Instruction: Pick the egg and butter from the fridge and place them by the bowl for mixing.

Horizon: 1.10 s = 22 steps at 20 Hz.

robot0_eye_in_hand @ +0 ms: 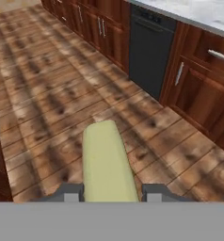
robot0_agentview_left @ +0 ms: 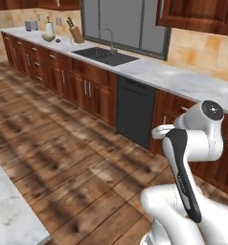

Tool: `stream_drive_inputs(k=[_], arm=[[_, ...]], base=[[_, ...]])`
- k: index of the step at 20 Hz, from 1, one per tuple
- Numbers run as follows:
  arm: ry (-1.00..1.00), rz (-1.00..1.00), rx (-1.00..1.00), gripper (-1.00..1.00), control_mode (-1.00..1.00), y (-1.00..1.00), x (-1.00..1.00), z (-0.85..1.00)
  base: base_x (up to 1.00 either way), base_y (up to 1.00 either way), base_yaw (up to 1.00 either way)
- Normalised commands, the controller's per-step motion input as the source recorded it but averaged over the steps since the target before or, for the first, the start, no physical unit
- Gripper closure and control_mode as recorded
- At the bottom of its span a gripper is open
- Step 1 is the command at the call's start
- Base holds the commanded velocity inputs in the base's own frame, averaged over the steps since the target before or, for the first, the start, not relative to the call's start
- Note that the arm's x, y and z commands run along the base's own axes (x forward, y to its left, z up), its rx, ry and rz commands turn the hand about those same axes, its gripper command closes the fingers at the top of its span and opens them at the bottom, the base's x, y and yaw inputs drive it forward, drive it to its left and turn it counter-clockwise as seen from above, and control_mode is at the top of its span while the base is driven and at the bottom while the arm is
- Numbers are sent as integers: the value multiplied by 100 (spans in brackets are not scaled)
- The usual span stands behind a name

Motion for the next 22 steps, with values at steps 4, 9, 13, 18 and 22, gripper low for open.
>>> stream_drive_inputs(k=[4,9,13,18,22], arm=[[0,0,0,100,100,0,0,0],[0,0,0,100,100,0,0,0],[0,0,0,100,100,0,0,0],[0,0,0,100,100,0,0,0],[0,0,0,100,100,0,0,0]], base=[[89,11,13],[85,3,19],[86,0,17],[88,0,13],[89,0,9]])
